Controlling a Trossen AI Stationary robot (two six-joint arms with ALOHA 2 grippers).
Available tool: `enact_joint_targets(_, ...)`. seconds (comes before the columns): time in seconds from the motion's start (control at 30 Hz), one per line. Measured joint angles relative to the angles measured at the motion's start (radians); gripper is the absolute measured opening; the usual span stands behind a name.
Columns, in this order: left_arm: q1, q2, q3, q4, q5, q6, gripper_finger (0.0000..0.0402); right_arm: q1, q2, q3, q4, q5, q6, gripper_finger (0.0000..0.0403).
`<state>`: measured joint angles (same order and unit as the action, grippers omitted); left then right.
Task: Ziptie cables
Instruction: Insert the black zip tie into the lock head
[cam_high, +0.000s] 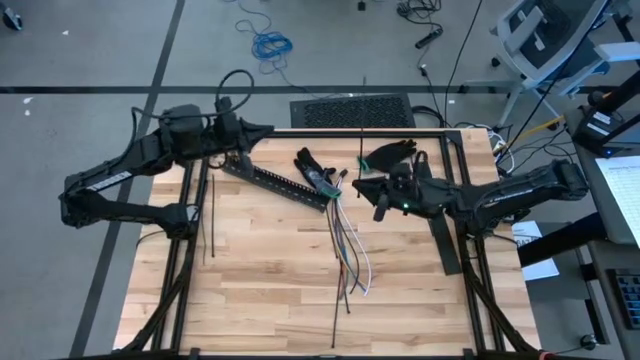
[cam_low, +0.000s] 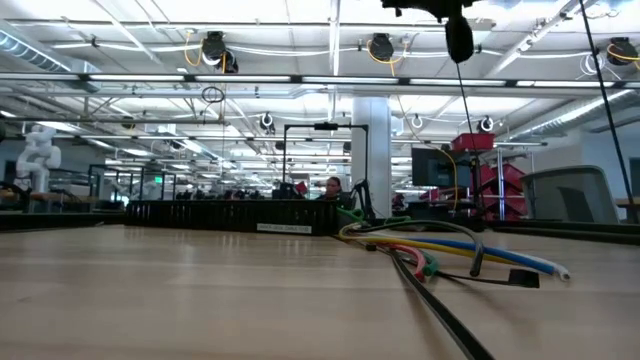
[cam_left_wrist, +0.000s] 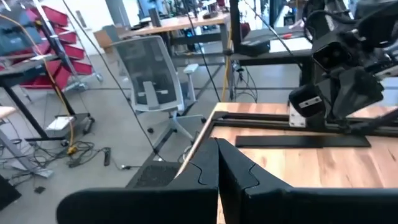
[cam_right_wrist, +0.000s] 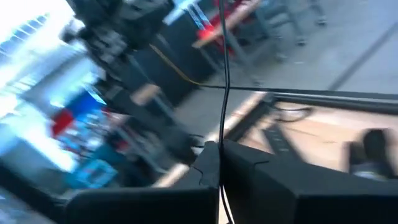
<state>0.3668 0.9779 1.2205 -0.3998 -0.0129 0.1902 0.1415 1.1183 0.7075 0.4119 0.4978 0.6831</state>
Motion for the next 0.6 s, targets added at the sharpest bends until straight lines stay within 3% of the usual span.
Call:
enact_joint_targets(0.13,0.0,0.0,-0.03,0.038,0.044,-0.01,0.0,-0.012,0.004,-0.081,0.175,-0.091,0.019,0.0)
enact_joint_targets(0.43,-0.003,0.01,-0.302,0.472,0.116,-0.232,0.0,-0.027,0.004,-0.089,0.304,-0.296,-0.032,0.0)
enact_joint_targets(0.6,-0.016,0.019,-0.403,0.639,0.134,-0.346,0.0,-0.074,0.024,-0.089,0.298,-0.398,0.018,0.0)
